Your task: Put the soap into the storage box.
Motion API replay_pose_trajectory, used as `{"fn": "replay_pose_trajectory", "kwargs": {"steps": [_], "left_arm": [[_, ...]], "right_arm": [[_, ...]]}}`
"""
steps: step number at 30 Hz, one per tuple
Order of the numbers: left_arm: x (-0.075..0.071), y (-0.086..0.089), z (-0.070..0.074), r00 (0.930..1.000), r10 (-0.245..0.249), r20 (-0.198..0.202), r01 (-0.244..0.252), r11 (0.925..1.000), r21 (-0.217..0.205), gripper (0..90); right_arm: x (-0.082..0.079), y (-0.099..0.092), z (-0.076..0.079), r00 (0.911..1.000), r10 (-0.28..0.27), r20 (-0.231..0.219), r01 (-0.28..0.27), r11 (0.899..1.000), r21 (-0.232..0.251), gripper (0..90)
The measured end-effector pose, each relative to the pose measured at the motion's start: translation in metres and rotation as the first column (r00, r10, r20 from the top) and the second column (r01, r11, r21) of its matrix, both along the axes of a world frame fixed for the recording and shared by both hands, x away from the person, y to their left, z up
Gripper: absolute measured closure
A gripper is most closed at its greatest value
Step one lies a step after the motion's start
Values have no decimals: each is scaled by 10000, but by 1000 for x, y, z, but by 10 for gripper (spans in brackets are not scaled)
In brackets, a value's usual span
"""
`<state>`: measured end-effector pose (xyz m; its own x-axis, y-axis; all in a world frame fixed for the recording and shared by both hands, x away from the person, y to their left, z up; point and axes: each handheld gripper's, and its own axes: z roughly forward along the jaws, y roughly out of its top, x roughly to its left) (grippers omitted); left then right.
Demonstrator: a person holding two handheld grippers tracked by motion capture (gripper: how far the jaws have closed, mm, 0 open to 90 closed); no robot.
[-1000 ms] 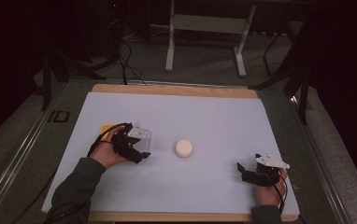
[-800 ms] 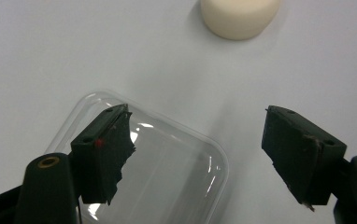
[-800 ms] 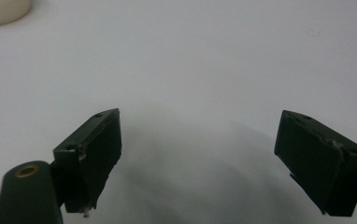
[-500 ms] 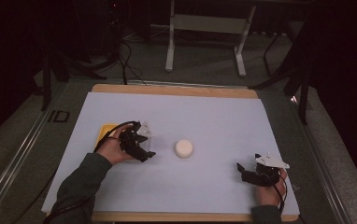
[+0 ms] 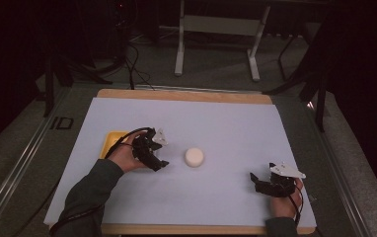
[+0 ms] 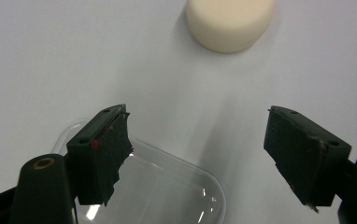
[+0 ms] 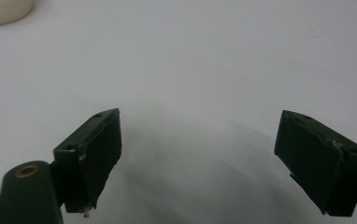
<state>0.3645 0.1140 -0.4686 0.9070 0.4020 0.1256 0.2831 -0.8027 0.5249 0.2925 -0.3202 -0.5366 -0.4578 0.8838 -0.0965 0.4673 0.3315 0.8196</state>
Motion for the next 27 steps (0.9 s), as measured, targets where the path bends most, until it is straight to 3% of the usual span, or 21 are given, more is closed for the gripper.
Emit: {"fn": "replay_pose_trajectory", "kwargs": {"steps": [27], "left_arm": [[13, -24, 1, 9988, -417, -276, 430, 9977, 515, 204]], "right_arm": [[0, 0, 0, 10000, 10, -4, -10, 10000, -6, 148]]}}
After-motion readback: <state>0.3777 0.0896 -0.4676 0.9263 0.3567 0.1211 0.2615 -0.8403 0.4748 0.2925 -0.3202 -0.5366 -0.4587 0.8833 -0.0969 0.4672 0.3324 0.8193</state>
